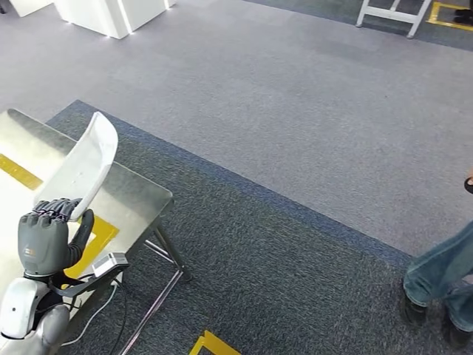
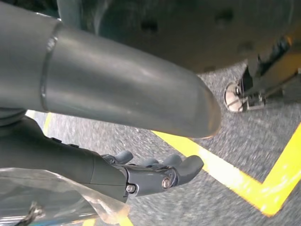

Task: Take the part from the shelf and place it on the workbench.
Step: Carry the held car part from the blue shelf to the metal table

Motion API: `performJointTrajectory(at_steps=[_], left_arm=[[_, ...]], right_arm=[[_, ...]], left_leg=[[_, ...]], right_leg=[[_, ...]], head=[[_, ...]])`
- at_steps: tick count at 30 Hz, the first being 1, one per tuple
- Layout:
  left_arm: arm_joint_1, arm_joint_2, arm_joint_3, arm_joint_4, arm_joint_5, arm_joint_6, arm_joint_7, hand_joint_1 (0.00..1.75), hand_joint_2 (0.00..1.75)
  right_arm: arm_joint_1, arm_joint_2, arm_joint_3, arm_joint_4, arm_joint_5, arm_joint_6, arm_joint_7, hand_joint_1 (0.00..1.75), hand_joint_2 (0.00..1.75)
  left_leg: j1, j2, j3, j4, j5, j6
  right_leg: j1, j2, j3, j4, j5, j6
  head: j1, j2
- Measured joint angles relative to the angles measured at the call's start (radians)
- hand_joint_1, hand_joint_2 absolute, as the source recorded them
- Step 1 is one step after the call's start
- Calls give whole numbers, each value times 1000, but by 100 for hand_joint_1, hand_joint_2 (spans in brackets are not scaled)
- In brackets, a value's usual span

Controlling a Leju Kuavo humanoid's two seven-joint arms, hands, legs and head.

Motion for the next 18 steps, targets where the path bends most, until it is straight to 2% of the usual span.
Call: performJointTrajectory(at_steps=[1,2,3,4,5,7,8,10,11,12,13,14,15,16,17,18], left_arm=[[0,0,-1,1,0,0,0,175,175],[0,1,-2,2,0,0,0,175,175],[0,2,-3,4,0,0,0,175,175],[0,3,-4,4,0,0,0,175,175],[-1,4,-5,4,0,0,0,175,175],[-4,6,-7,5,0,0,0,175,175],[-6,7,-8,5,0,0,0,175,175],[-6,9,-9,5,0,0,0,175,175],[-5,10,-9,5,0,0,0,175,175],[-6,11,-9,5,0,0,0,175,175],[-8,11,-10,5,0,0,0,175,175],[-9,11,-10,5,0,0,0,175,175],[-10,10,-11,5,0,0,0,175,175],[-10,10,-12,6,0,0,0,175,175],[-10,9,-12,7,0,0,0,175,175],[-10,9,-13,8,-1,-1,0,175,175]], right_arm=[[0,0,0,0,0,0,0,0,0],[0,0,0,0,1,0,0,0,0],[0,0,0,0,1,0,0,0,0],[0,0,0,0,1,0,0,0,0],[-1,0,0,0,1,0,0,0,0],[-2,0,0,0,1,0,-1,0,0],[-3,0,0,0,1,0,-1,0,0],[-5,0,0,0,1,0,-1,0,0],[-6,0,0,0,1,0,-1,0,0],[-7,0,0,0,1,0,-1,0,0],[-7,0,0,0,1,0,-1,0,0],[-7,0,0,0,1,0,-1,0,0],[-6,0,0,0,1,0,-1,0,0],[-5,0,0,0,1,0,-1,0,0],[-4,0,0,0,1,0,-1,0,0],[-3,0,0,0,1,0,-1,0,0]], left_leg=[[0,1,-14,31,-7,-1],[1,3,-16,39,-1,-2],[1,6,-5,21,18,-2],[0,14,27,-36,52,0],[-2,36,66,-109,82,4],[-12,73,121,-215,112,17],[-16,80,129,-234,111,23],[-18,59,127,-238,112,35],[-15,48,129,-242,113,40],[-12,37,131,-246,116,46],[-8,26,133,-249,118,52],[-7,16,132,-250,119,55],[-6,4,131,-249,119,57],[-6,-8,131,-249,119,57],[-6,-21,131,-248,119,57],[-6,-34,131,-248,119,57]], right_leg=[[1,-12,1,0,-1,-1],[2,-26,2,0,-3,-1],[3,-41,4,1,-6,0],[4,-55,8,1,-9,1],[5,-67,13,1,-12,3],[11,-89,19,3,-20,11],[14,-99,22,3,-23,16],[15,-120,26,1,-28,25],[14,-112,27,5,-34,31],[12,-89,20,23,-49,37],[9,-59,0,66,-74,41],[6,-27,-32,131,-105,44],[5,-9,-69,204,-136,46],[4,-2,-104,267,-155,48],[4,0,-125,297,-155,48],[4,1,-127,287,-134,48]], head=[[0,0],[0,0],[-1,0],[0,0],[0,0],[0,0],[0,0],[1,0],[2,0],[5,0],[9,0],[13,0],[16,0],[17,0],[16,0],[17,0]])
